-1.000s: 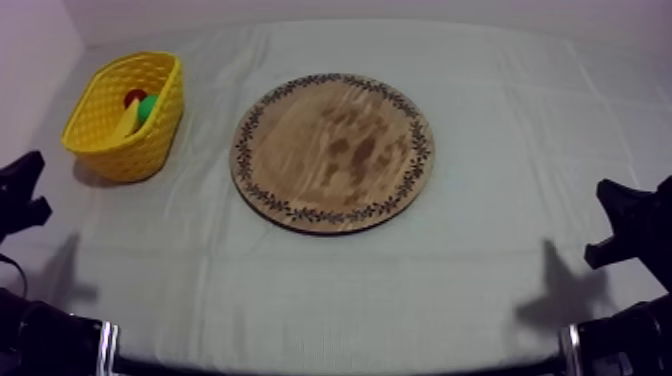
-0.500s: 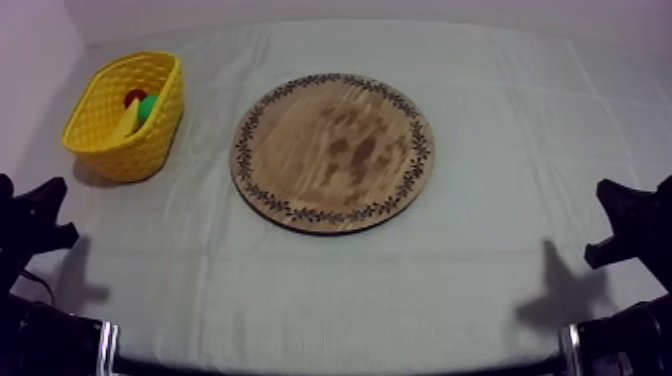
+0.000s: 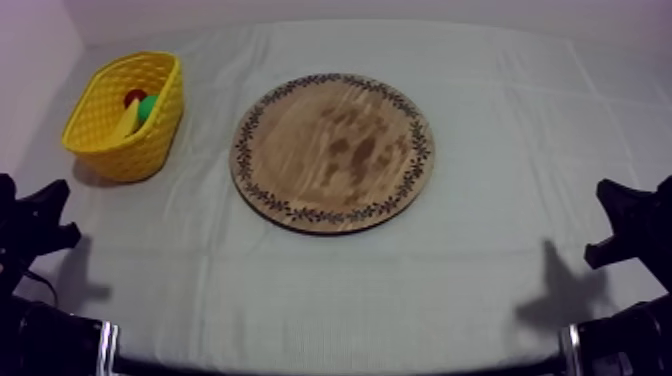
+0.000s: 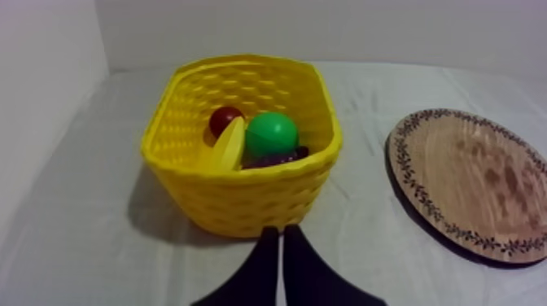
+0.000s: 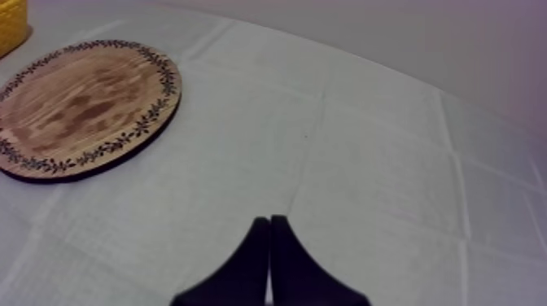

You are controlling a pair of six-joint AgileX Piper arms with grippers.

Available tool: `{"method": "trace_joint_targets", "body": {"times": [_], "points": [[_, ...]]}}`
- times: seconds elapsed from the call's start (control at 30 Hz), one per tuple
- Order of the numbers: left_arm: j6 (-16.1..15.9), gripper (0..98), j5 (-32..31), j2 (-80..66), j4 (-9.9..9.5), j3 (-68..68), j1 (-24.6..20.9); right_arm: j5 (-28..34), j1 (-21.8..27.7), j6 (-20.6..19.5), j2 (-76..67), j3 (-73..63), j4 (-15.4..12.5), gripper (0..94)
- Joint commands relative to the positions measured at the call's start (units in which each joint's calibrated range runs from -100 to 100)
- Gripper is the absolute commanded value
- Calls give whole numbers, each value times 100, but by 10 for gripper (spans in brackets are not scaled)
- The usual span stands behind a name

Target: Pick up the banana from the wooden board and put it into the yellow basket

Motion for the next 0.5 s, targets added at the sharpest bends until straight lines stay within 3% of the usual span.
{"method": "trace_joint_targets", "body": {"times": [0.0,0.47], "points": [[18,0,-161,0,-1,37,-2,1,0,-3,0,-3,1,3],[118,0,-344,0,12,96,-67,1,0,-3,0,-3,1,3]]}}
